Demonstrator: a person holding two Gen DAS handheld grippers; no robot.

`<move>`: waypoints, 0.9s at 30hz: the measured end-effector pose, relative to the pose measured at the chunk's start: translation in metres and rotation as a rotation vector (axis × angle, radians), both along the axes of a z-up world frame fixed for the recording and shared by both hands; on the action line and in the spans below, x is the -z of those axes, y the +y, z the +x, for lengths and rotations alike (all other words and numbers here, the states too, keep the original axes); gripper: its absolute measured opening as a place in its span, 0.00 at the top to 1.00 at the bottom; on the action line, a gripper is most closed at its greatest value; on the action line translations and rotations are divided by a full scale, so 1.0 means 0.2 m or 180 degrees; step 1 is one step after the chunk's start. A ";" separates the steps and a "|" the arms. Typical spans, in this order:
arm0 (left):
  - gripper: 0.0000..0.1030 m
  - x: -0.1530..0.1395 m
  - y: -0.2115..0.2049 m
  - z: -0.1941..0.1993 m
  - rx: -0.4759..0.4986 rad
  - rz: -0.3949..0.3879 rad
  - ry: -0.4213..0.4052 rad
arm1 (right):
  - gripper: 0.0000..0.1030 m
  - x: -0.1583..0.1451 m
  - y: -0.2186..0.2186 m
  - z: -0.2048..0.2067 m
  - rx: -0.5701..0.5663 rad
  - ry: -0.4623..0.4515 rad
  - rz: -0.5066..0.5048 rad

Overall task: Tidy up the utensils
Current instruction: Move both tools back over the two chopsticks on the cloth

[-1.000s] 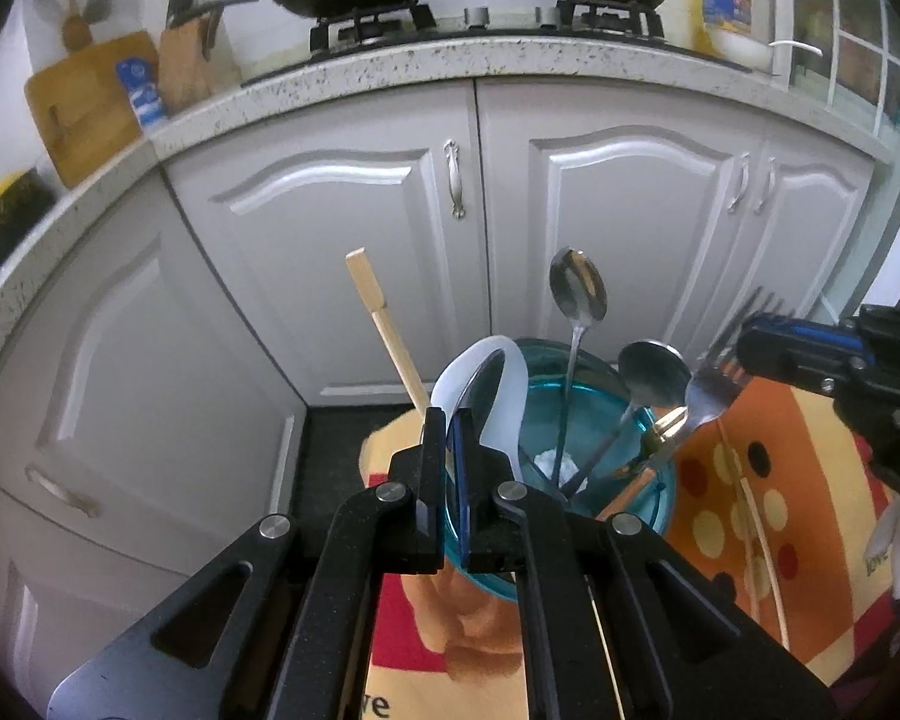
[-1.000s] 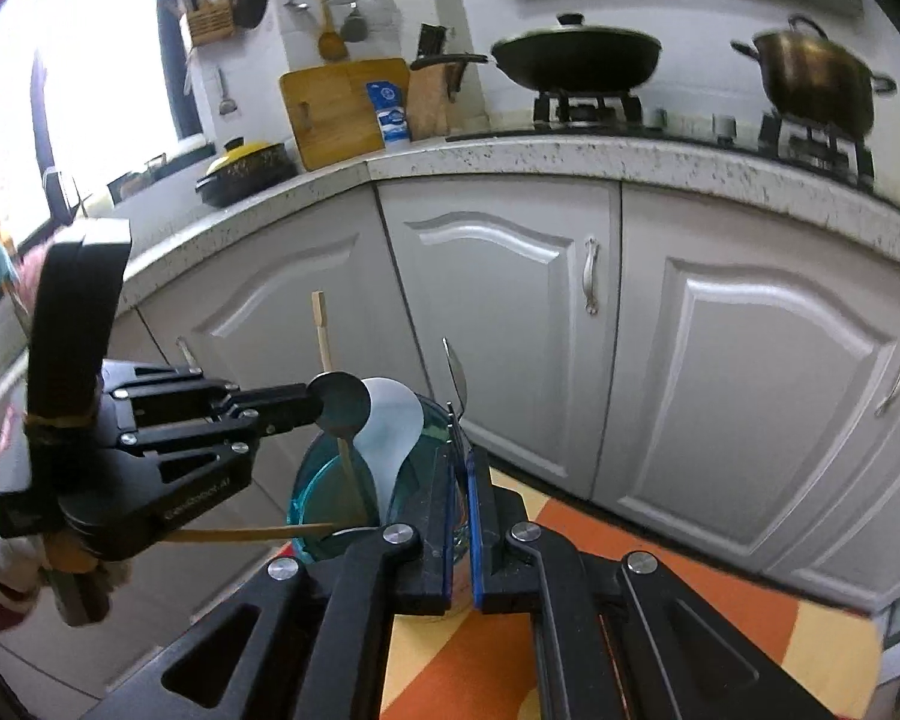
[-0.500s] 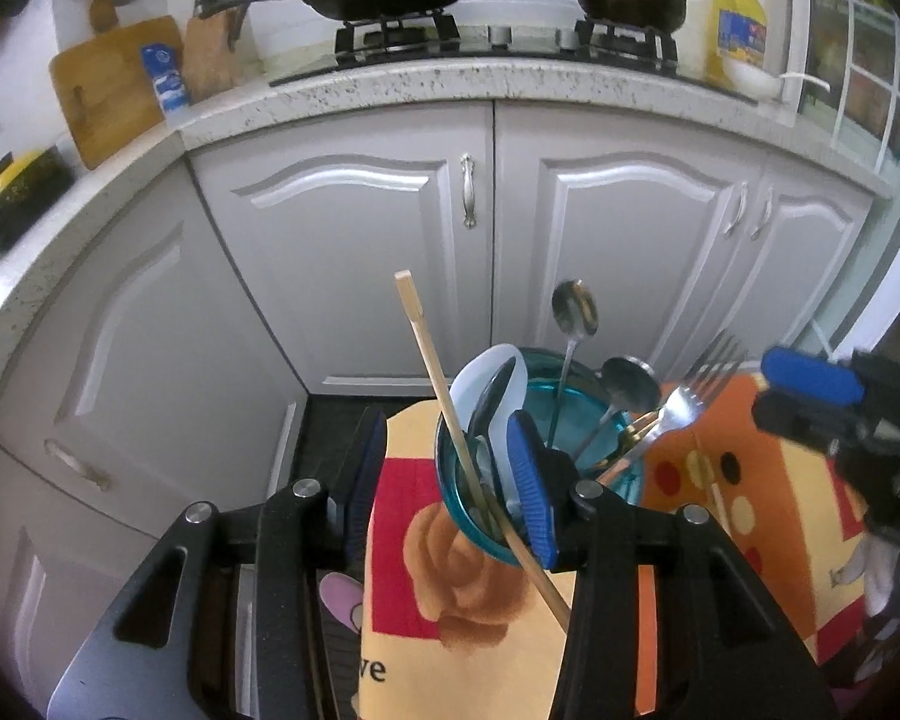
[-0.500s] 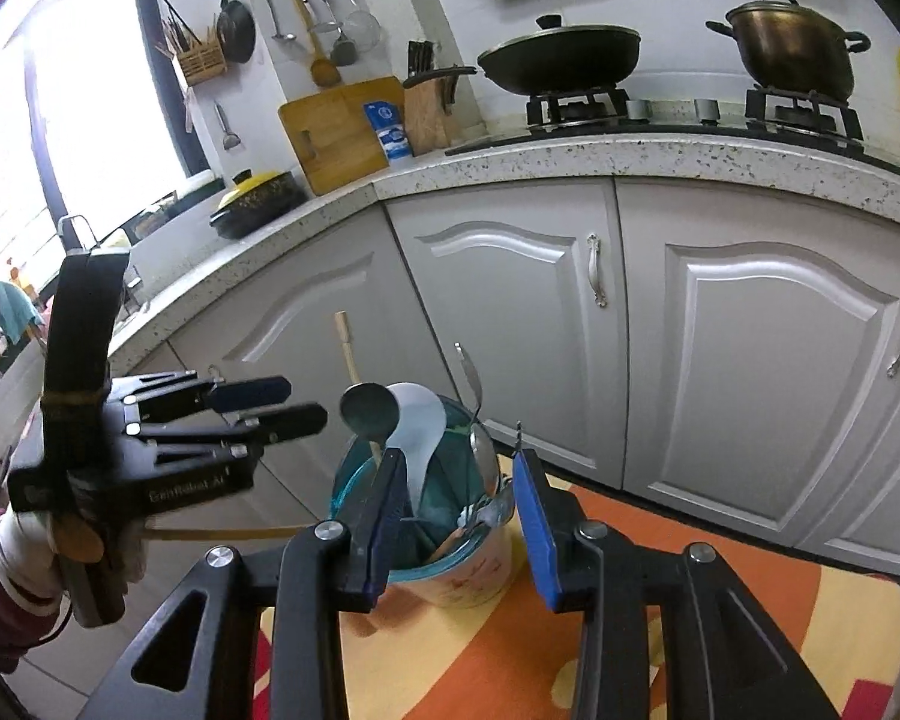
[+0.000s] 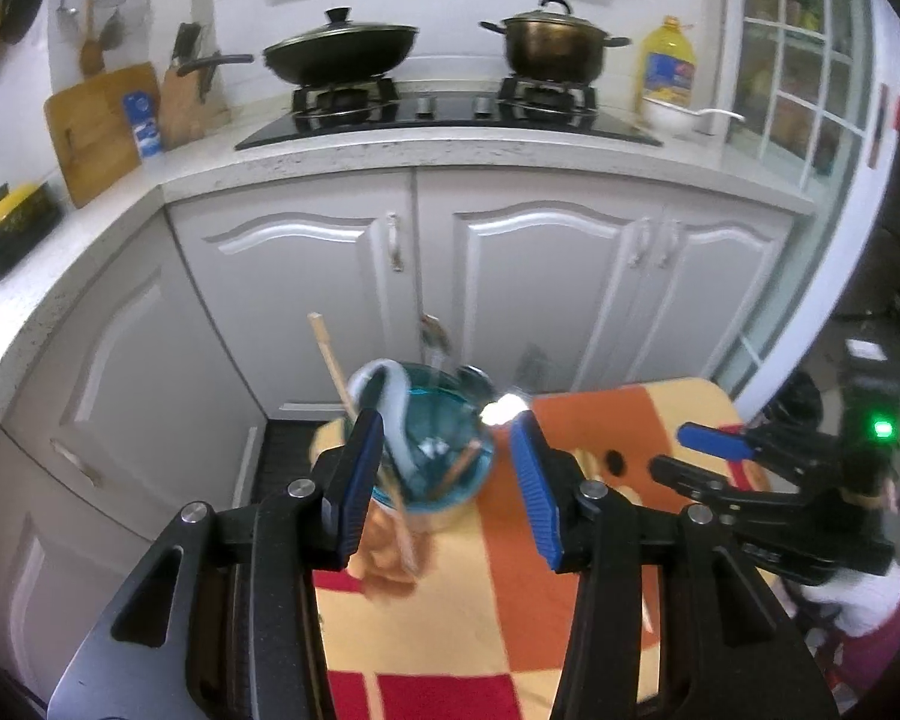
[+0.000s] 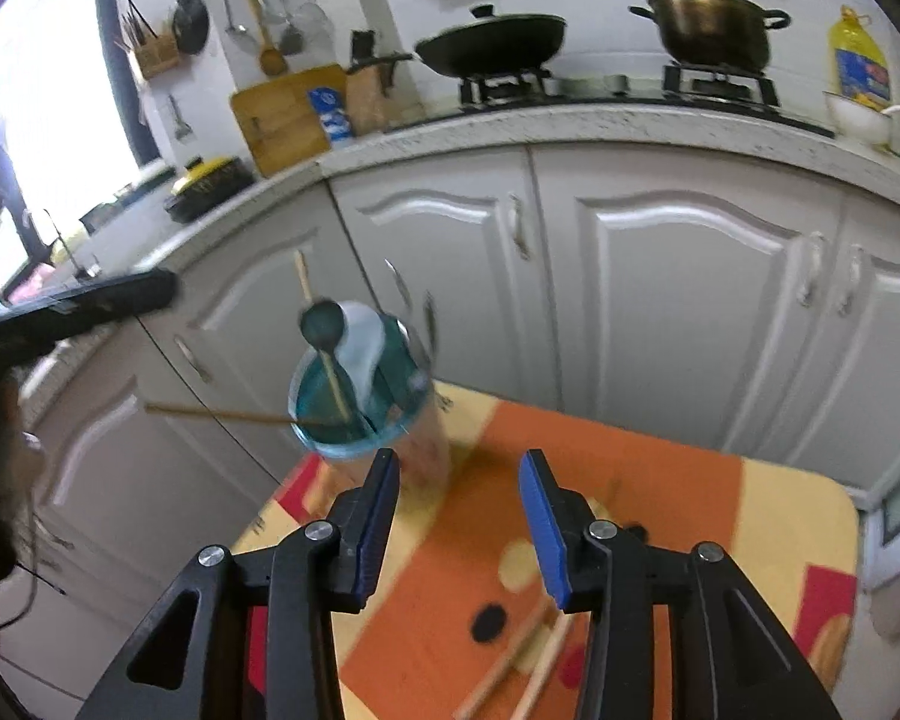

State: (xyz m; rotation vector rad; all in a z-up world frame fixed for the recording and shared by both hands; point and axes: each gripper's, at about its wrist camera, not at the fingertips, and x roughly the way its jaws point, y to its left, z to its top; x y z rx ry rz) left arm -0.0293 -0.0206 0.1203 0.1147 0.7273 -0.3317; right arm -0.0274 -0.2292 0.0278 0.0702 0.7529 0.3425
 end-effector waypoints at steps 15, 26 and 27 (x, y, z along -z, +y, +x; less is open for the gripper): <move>0.56 0.35 -0.50 -0.21 0.0470 -0.0077 0.0499 | 0.60 0.17 -0.32 -0.24 0.0767 0.0344 -0.0164; 0.56 0.66 -0.63 -0.12 0.0363 0.0033 0.0767 | 0.60 0.33 -0.46 -0.21 0.0972 0.0617 -0.0149; 0.56 0.68 -0.64 -0.10 0.0356 0.0046 0.0791 | 0.60 0.35 -0.46 -0.20 0.0970 0.0659 -0.0156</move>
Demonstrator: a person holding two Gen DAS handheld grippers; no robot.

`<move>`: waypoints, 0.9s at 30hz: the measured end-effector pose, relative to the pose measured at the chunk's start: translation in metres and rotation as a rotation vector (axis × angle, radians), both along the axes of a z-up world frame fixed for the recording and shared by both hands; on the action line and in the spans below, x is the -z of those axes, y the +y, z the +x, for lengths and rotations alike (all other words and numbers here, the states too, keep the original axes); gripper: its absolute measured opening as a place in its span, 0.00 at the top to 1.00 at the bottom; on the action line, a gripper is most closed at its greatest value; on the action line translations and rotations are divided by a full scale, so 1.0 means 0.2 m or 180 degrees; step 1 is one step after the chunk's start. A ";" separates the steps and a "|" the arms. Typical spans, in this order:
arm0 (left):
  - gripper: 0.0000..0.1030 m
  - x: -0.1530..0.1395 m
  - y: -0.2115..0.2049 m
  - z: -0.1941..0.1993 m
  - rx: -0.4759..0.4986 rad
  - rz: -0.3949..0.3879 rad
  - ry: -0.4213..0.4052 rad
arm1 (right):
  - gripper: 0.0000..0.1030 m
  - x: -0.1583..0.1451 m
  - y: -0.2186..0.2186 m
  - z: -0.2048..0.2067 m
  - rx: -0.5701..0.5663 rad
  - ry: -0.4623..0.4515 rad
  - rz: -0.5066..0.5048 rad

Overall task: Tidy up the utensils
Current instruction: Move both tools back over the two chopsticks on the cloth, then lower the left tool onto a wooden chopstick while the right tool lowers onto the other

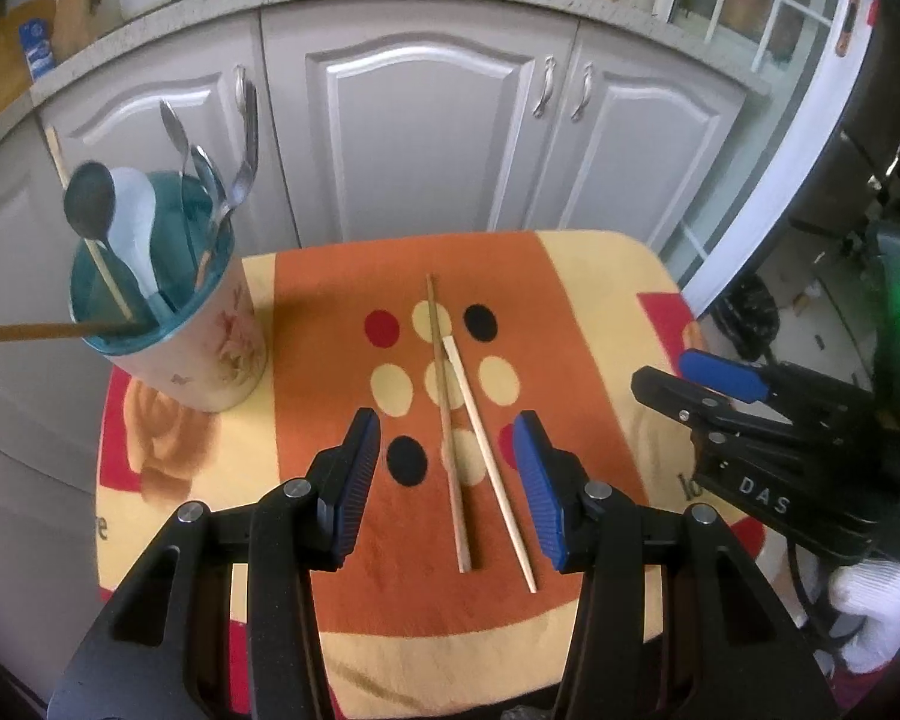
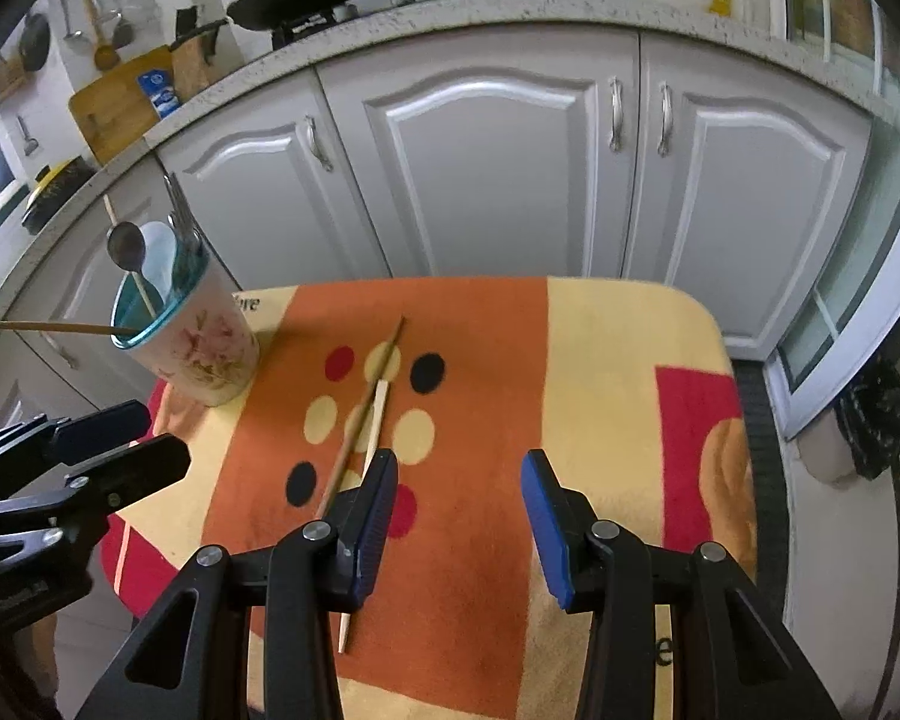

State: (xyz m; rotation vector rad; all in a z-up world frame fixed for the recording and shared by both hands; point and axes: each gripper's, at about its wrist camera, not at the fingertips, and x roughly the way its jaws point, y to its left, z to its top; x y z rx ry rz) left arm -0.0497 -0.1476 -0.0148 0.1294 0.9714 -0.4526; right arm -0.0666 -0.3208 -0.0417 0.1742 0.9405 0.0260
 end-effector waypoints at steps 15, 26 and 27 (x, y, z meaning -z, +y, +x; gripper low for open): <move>0.56 0.25 0.07 0.14 -0.0139 0.0034 0.0314 | 0.60 0.19 0.04 0.18 -0.0259 0.0211 0.0214; 0.56 0.32 0.14 0.17 -0.0225 0.0062 0.0445 | 0.79 0.37 0.25 0.43 -0.0740 0.0429 0.0160; 0.56 0.33 0.14 0.17 -0.0224 0.0065 0.0451 | 0.80 0.39 0.26 0.45 -0.0768 0.0454 0.0152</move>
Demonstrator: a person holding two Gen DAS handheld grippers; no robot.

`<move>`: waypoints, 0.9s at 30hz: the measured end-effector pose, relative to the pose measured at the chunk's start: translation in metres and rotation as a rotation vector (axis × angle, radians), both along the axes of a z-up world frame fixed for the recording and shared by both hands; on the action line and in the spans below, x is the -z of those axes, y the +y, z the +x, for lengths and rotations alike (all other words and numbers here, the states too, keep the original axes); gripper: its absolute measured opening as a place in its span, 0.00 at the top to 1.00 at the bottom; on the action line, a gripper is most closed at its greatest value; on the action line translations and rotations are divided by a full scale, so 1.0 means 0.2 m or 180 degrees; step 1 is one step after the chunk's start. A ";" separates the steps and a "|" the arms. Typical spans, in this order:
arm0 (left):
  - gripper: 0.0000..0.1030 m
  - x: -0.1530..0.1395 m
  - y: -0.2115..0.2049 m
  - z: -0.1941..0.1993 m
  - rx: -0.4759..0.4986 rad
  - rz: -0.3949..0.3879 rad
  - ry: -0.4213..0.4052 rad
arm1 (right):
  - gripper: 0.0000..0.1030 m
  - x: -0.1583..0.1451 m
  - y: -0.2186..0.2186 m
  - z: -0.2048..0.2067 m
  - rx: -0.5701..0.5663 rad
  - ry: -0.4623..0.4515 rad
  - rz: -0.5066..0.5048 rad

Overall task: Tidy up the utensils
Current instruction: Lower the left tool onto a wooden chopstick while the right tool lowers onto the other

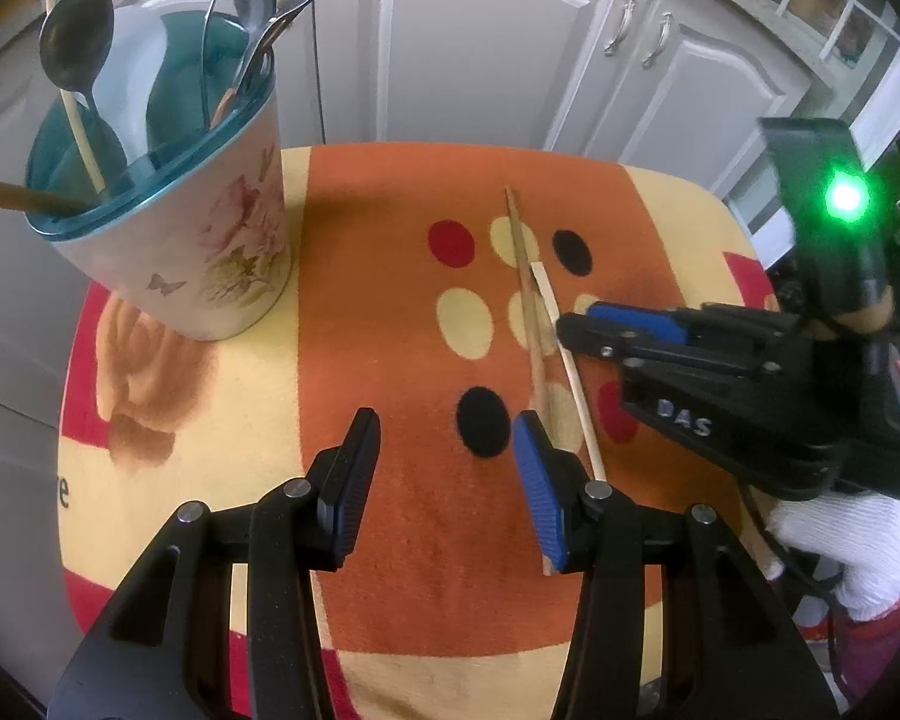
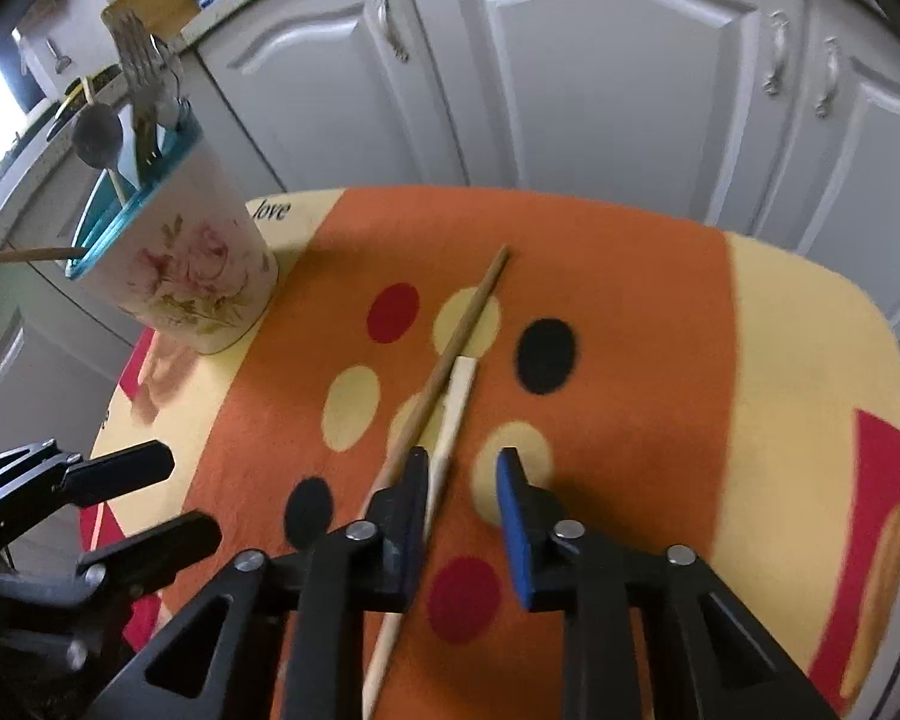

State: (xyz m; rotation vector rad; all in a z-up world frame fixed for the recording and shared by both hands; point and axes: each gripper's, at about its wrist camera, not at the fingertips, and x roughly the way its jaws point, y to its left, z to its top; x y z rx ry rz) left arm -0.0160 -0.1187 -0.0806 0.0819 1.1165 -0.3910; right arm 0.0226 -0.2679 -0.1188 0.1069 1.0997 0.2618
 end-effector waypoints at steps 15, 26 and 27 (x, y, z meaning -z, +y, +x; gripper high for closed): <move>0.56 0.13 -0.17 0.05 0.0153 -0.0038 0.0191 | 0.92 0.00 -0.27 -0.07 0.0445 0.0051 -0.0158; 0.94 0.22 -0.25 0.05 0.0227 0.0005 0.0145 | 0.91 -0.02 -0.41 -0.14 0.0586 0.0125 0.0338; 0.94 0.22 -0.24 0.05 0.0213 -0.0044 0.0187 | 0.91 -0.01 -0.39 -0.13 0.0584 0.0132 0.0332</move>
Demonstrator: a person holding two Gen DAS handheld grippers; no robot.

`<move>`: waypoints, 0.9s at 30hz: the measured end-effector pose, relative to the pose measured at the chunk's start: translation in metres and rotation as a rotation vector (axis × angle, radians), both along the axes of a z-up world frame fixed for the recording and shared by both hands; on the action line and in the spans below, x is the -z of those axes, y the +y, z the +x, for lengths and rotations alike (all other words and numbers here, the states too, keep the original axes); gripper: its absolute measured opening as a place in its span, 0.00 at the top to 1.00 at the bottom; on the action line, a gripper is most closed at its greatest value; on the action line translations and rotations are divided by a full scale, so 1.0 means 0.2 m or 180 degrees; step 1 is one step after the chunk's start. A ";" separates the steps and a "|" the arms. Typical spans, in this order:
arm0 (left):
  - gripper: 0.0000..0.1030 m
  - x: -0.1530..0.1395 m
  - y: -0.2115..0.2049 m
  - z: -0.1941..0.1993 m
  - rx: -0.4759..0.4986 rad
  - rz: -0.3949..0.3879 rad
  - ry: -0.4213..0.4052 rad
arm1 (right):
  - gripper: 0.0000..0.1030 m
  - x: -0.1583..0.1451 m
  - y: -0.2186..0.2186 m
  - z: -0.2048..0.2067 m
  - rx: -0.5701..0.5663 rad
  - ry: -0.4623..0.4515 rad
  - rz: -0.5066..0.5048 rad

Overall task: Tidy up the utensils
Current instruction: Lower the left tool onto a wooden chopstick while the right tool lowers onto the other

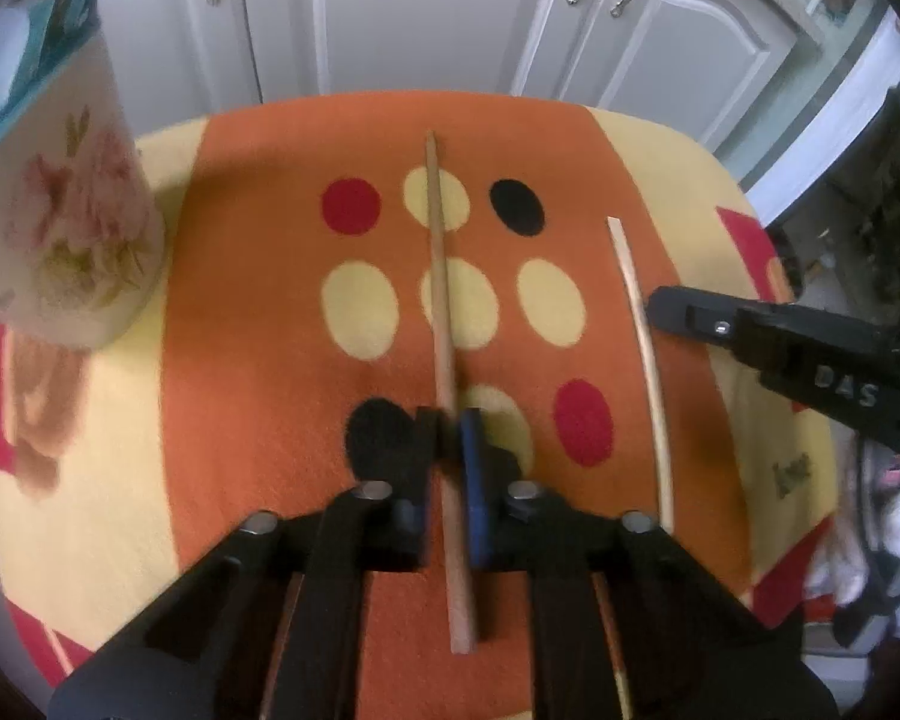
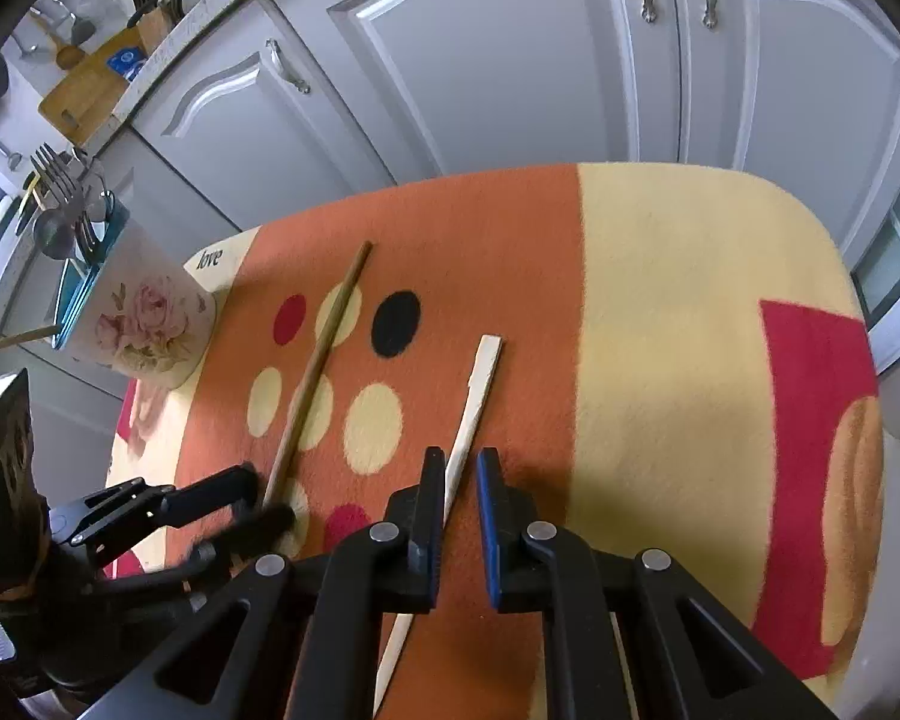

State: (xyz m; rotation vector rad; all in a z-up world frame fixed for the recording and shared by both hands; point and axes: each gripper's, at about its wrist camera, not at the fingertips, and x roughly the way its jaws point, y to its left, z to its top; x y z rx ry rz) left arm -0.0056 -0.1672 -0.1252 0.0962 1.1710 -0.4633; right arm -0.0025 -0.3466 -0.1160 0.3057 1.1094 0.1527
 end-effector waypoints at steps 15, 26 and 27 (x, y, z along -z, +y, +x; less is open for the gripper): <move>0.69 -0.11 0.10 -0.13 0.0191 0.0017 0.0086 | 0.91 0.05 0.04 0.15 -0.0100 0.0068 -0.0144; 0.68 -0.09 -0.10 0.22 0.0210 0.0184 -0.0061 | 0.90 0.04 0.04 0.27 -0.0242 0.0117 -0.0257; 0.68 -0.08 -0.10 0.22 0.0217 0.0190 -0.0050 | 0.90 0.04 0.05 0.28 -0.0261 0.0115 -0.0269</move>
